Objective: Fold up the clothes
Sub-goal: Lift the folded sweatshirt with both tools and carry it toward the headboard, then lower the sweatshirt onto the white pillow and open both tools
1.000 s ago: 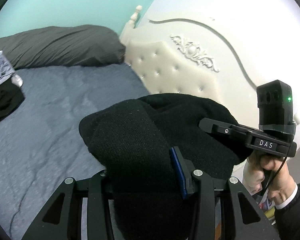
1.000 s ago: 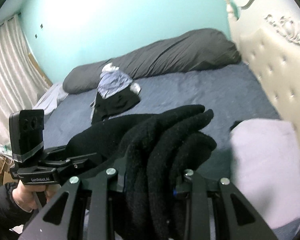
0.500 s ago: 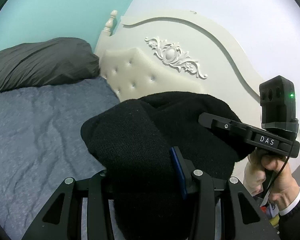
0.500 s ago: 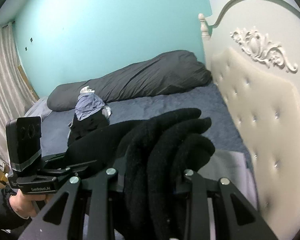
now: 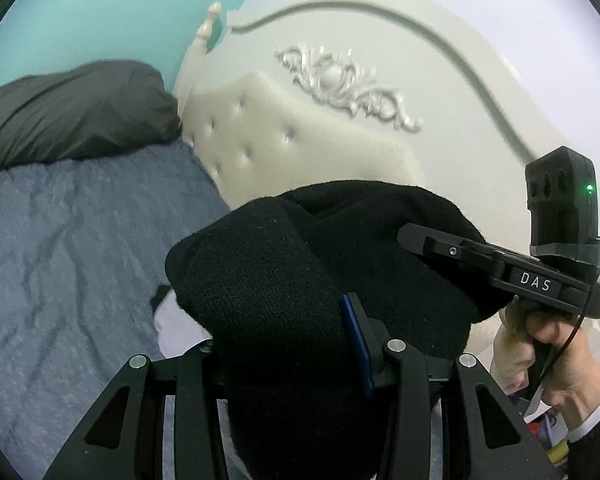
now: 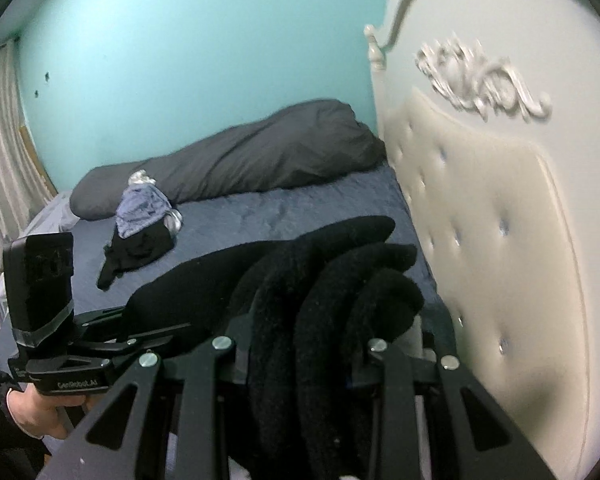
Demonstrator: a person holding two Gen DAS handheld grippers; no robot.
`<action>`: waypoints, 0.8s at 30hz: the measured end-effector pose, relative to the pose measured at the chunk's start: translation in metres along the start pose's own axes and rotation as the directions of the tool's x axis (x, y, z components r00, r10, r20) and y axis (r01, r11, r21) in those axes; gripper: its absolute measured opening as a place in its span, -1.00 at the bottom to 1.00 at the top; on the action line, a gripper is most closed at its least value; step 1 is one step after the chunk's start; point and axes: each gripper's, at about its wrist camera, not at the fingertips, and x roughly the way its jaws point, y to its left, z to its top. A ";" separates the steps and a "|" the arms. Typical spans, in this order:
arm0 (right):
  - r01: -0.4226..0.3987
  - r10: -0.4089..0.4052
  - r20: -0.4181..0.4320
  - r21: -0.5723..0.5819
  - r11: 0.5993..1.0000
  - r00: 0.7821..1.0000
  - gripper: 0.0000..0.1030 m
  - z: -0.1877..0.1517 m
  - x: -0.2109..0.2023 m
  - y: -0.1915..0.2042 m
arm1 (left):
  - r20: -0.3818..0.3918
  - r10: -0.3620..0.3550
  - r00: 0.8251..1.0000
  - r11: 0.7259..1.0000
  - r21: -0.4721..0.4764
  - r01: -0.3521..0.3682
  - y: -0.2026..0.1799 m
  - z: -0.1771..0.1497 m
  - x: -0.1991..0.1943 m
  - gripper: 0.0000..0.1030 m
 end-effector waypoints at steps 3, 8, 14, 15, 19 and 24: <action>0.022 -0.020 -0.055 0.047 0.999 0.998 -0.43 -0.028 0.015 -0.021 | -0.058 0.002 0.998 1.000 -0.024 -0.004 0.000 -0.022 0.026 -0.13; 0.034 -0.021 -0.125 0.106 0.994 0.992 -0.43 -0.067 0.021 -0.048 | -0.121 -0.024 0.992 0.999 -0.030 0.021 -0.008 -0.052 0.051 -0.13; 0.017 0.009 -0.177 0.142 0.990 0.984 -0.43 -0.096 0.016 -0.063 | -0.169 -0.071 0.983 0.992 -0.115 0.052 -0.006 -0.083 0.057 -0.13; 0.015 0.012 -0.188 0.146 0.989 0.982 -0.42 -0.099 0.016 -0.064 | -0.177 -0.080 0.981 0.989 -0.133 0.056 -0.005 -0.088 0.057 -0.13; 0.000 0.040 -0.207 0.187 0.982 0.978 -0.42 -0.112 0.010 -0.070 | -0.191 -0.119 0.974 0.974 -0.214 0.077 -0.001 -0.099 0.052 -0.14; -0.027 0.072 -0.174 0.246 0.969 0.982 -0.42 -0.120 -0.001 -0.077 | -0.206 -0.185 0.961 0.938 -0.328 0.111 0.005 -0.102 0.050 -0.14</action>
